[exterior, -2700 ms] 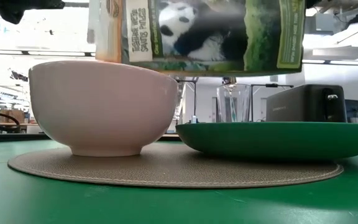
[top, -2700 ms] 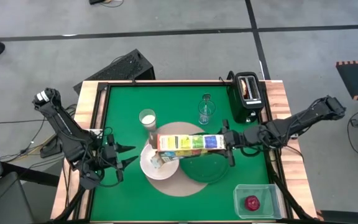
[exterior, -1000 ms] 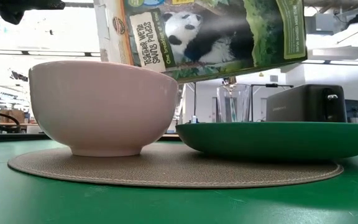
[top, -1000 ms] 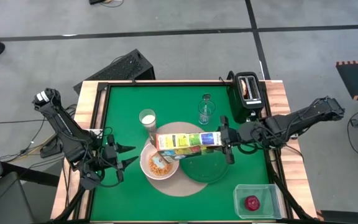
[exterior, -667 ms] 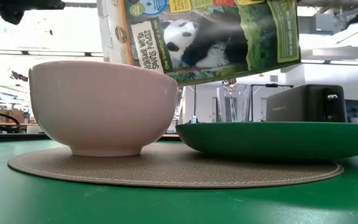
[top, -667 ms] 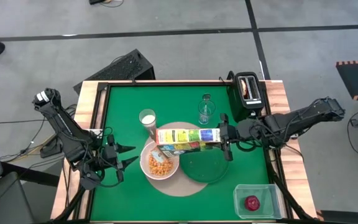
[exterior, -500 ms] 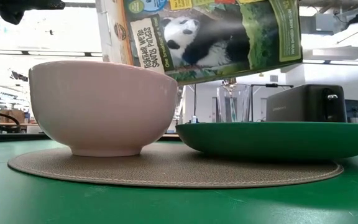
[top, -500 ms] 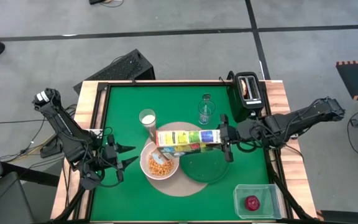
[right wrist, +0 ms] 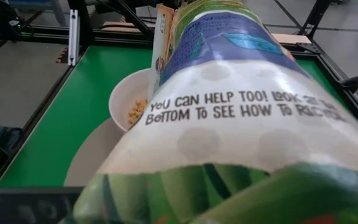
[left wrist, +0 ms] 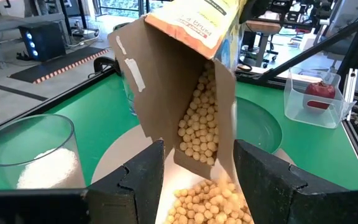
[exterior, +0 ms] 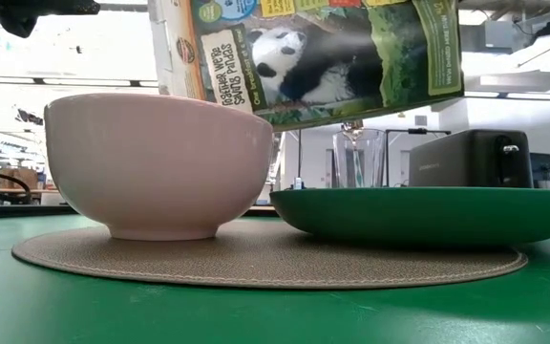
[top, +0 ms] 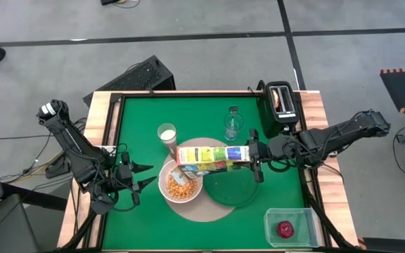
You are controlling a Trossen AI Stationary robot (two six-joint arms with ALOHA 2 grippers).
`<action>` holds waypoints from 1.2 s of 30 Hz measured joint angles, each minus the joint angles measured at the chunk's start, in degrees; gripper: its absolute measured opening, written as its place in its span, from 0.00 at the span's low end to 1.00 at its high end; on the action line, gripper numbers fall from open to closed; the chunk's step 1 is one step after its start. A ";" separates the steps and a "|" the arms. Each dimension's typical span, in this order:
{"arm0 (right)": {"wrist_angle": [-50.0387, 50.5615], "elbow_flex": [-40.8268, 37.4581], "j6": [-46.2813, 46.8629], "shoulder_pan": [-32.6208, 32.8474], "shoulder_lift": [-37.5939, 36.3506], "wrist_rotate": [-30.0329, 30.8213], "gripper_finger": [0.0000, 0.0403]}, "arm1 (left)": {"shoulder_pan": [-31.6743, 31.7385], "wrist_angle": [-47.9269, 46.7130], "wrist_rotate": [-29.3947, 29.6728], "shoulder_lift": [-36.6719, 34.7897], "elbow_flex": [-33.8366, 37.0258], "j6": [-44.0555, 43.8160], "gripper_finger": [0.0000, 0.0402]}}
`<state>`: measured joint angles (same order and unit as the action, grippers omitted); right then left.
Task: Arrange a breakfast setting
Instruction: Pour the cereal into the white bowl
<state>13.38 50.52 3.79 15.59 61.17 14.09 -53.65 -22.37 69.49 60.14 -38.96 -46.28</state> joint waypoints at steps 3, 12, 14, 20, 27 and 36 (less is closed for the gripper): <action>0.39 -0.02 -0.46 0.00 0.00 0.77 0.48 | 0.01 0.00 -0.02 0.00 0.00 0.00 0.44; -0.72 -0.02 -0.79 -0.18 0.02 0.80 0.48 | 0.06 0.27 -0.06 -0.02 0.00 -0.02 0.44; -0.51 0.34 -0.48 -0.72 0.02 0.06 0.48 | 0.50 0.46 -0.86 -0.04 0.00 -0.02 0.44; 0.54 2.35 -0.63 -1.25 0.03 -0.90 0.48 | 2.31 0.52 -5.04 -0.04 0.00 -0.48 0.44; 3.20 2.93 -0.35 -1.22 0.99 -2.21 0.48 | 2.51 0.50 -5.07 -0.04 0.00 -0.07 0.44; 2.57 3.02 -0.63 -1.22 0.87 -2.13 0.48 | 2.49 0.50 -4.74 -0.04 -0.02 -0.04 0.44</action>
<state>15.95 53.54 3.17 14.37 62.04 11.96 -51.16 -21.87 64.75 60.10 -38.98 -46.33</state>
